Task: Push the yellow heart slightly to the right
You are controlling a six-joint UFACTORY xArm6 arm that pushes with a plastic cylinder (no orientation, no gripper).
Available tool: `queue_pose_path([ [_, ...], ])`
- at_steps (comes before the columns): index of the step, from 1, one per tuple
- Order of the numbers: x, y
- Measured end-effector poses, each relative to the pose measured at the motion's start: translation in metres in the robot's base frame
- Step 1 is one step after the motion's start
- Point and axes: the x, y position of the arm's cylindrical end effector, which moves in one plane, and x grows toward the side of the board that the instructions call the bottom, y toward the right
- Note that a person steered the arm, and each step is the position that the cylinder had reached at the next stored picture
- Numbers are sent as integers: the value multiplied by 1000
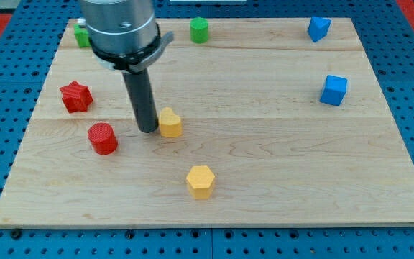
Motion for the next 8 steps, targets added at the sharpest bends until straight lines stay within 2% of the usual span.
queue_pose_path([
  [4, -32, -12],
  [7, -28, 136],
  [8, -37, 136],
])
